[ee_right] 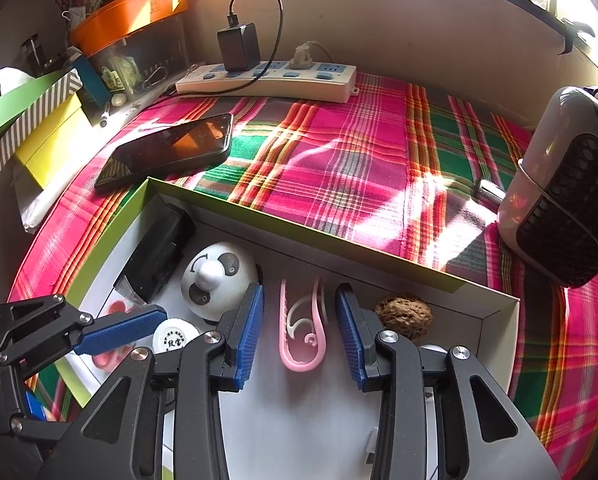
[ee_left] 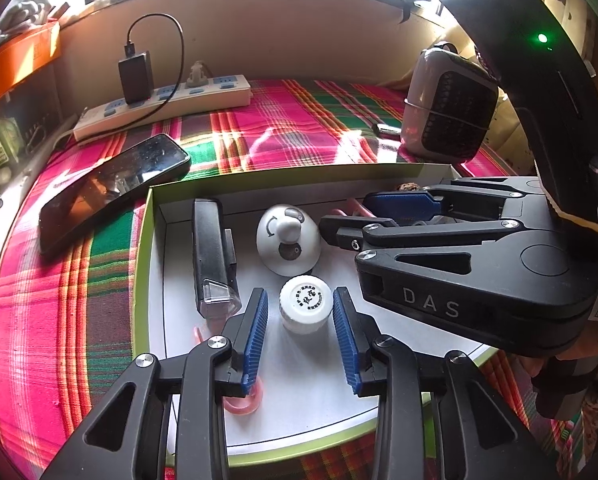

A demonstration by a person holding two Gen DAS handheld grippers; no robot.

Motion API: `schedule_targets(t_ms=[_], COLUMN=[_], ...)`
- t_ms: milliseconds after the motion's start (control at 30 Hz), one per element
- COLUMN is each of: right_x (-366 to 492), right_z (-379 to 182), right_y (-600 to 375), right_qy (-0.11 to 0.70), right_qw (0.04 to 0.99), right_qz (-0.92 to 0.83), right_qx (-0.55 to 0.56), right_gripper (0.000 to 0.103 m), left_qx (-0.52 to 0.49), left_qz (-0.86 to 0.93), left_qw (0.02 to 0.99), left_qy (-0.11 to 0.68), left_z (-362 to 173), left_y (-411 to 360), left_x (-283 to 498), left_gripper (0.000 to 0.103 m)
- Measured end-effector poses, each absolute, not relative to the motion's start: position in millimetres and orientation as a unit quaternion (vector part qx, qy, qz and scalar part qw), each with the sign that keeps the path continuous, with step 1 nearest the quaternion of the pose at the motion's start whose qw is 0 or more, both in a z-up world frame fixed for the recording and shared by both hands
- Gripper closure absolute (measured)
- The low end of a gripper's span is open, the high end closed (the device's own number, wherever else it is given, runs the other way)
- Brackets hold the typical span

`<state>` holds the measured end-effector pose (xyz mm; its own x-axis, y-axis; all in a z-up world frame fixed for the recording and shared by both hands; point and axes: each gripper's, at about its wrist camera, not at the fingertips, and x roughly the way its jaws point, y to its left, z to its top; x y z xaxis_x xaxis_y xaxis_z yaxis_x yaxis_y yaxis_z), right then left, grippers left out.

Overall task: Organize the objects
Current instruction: 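Open both grippers to release the pink clip and white container in the box, then withdraw both open grippers toward the walnut and green mushroom toy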

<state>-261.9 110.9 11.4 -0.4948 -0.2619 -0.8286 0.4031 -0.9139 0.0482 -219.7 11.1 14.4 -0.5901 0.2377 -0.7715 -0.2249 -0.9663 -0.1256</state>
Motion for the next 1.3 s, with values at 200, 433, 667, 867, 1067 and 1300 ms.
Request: schedule_targets(t_ms=[200, 433, 667, 867, 1067, 1300], right_x=[-255.4, -244.8, -233.8, -221.1, -204.3, -177.8], right_z=[14.9, 22.3, 27.6, 34.2, 41.1, 46.8], right_y=[113.2, 115.3, 117.7, 121.7, 126.7, 134.1], right_qy=[0.074, 0.068, 0.060, 0.052, 0.049, 0.053], right_qw=[0.192, 0.190, 0.189, 0.189, 0.186, 0.184], right_qz=[-0.865, -0.870, -0.873, -0.878, -0.885, -0.894], right_qx=[0.459, 0.450, 0.445, 0.437, 0.425, 0.405], right_gripper=[0.059, 0.059, 0.058, 0.058, 0.058, 0.058], left_qx=[-0.428, -0.424, -0.417, -0.413, -0.401, -0.395], left_qz=[0.895, 0.897, 0.901, 0.903, 0.909, 0.912], left_qw=[0.128, 0.125, 0.120, 0.118, 0.109, 0.112], left_qy=[-0.004, -0.005, -0.004, -0.006, -0.007, -0.013], left_z=[19.7, 23.3, 30.4, 33.9, 39.1, 42.7], left_y=[10.2, 10.6, 8.3, 4.8, -2.0, -8.2], left_x=[-212.2, -205.1, -193.8, -182.7, -168.9, -149.6], left_gripper=[0.069, 0.069, 0.069, 0.069, 0.069, 0.069])
